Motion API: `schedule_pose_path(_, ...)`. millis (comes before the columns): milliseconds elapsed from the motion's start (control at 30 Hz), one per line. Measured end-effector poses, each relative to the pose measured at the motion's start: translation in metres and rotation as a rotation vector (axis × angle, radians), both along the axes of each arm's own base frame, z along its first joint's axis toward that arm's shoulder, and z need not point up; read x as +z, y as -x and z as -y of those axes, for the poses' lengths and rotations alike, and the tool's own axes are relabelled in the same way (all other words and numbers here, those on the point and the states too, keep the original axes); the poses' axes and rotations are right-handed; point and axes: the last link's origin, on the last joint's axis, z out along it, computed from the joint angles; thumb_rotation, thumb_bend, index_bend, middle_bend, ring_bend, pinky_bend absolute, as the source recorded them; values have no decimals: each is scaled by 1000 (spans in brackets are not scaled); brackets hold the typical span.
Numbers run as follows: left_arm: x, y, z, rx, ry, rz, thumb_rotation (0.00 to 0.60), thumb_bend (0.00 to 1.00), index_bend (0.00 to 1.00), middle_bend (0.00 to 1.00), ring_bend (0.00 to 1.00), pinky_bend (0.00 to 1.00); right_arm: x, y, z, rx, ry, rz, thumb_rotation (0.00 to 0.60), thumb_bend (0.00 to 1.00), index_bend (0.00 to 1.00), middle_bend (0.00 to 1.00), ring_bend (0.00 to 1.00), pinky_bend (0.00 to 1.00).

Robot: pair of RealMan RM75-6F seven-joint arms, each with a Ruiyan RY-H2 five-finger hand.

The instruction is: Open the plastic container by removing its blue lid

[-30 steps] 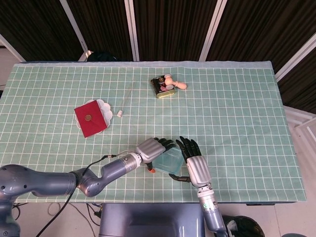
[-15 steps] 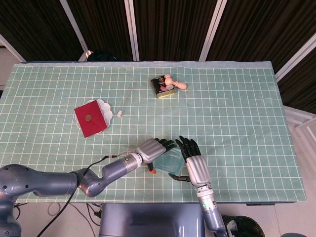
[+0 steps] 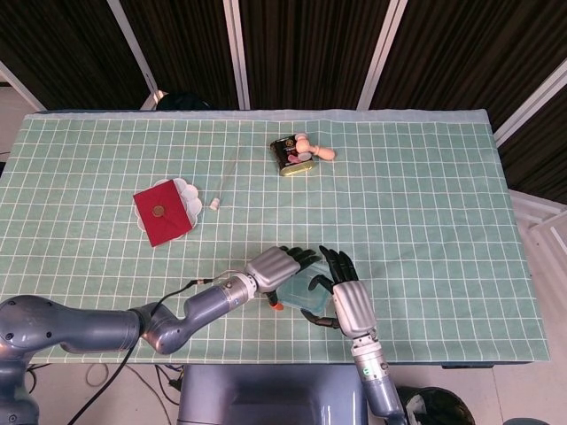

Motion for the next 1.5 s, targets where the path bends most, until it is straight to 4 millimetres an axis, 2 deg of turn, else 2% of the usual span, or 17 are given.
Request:
schedule_pose_path(167,1,-1,-1,6,-6,12,600,0,0,0,62,201,0,0,0,-5,-5,5,600,369,526,77,0,0)
schedule_pose_path(333,2,-1,0,11,-4,16,600,0,0,0,62,200,0,0,-1,-7,-11,3,600,530,624,90,0,0)
schedule_pose_path(500,2,0,0,16,5,14,600,0,0,0,44,199,-1,3,-2,-14,-20,-3,600,626,664,93,0,0)
schedule_pose_path(900,2,2,0,15,33,-7,600,0,0,0,34,186,-3,4,-3,-15,-28,-13,600,654,717,114,0,0)
schedule_pose_path(1500,11,1,-2,17,32,5,600,0,0,0,34,181,1,11,-1,-22,-15,-31,600,717,718,114,0,0)
